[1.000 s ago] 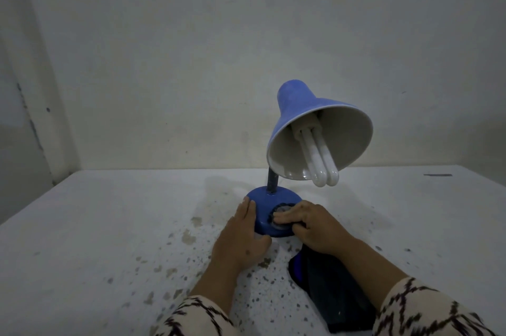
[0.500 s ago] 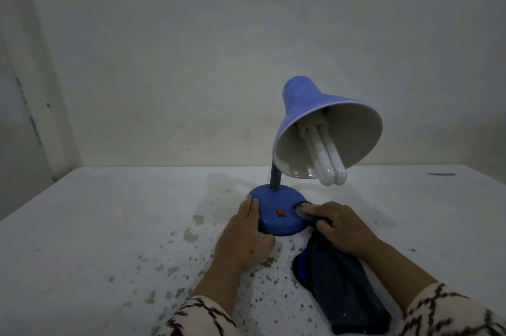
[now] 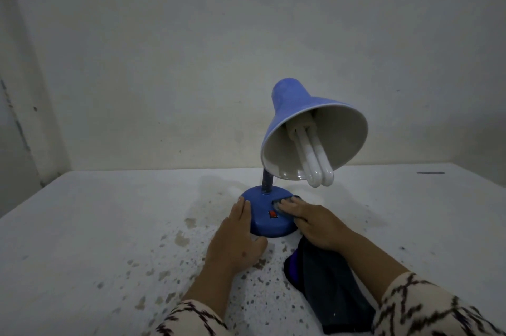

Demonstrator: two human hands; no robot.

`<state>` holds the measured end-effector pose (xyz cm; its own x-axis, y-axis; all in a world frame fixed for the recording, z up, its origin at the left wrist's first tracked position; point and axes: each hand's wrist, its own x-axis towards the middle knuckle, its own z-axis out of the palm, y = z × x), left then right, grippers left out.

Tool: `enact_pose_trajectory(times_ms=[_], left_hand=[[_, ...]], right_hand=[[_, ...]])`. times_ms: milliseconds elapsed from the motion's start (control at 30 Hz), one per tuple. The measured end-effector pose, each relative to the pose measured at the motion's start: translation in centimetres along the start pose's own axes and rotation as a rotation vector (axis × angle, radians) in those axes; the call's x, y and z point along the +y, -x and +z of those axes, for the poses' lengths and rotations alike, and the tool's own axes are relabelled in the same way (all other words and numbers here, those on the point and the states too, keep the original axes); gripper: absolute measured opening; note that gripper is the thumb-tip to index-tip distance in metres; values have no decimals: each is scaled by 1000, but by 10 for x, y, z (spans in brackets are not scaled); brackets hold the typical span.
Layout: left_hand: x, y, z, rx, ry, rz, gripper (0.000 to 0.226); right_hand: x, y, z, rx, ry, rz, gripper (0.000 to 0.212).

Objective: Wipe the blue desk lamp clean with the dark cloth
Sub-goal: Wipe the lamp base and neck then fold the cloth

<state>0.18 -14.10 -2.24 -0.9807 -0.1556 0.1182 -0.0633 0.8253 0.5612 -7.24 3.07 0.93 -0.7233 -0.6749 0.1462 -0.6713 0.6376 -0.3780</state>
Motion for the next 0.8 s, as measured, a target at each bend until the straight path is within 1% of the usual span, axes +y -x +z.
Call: enact_pose_trajectory(times_ms=[133,233,300,367,467,567,633,700,800], left_hand=[[0,1,0,-4,5,-10,79],[1,1,-2,1,5,-15,79],[1,2,-2,-9,10,-13,79],[2,1,-2,-12,13,-15,79],[2,1,-1,-3,15,-15,81],[3,2,-1,-3,-3,-15,80],[3,2,-2,-3,-1,-16,80],[4,2,-2,-4,9,-17,80],[4,3,-3,-13,4,-19,81]], right_hand=[[5,16,4,0,56,-88,49],[9,23,-3,-12,56,-88,48],[14,28,-8,17,67,-39,42],[19,32,-14,37,75,52,37],[19,28,-18,38,133,157,36],[14,22,-17,140,95,249,35],[9,19,-13,153,100,272,33],[1,17,-8,105,142,269,32],[-2,17,-5,41,164,211,30]])
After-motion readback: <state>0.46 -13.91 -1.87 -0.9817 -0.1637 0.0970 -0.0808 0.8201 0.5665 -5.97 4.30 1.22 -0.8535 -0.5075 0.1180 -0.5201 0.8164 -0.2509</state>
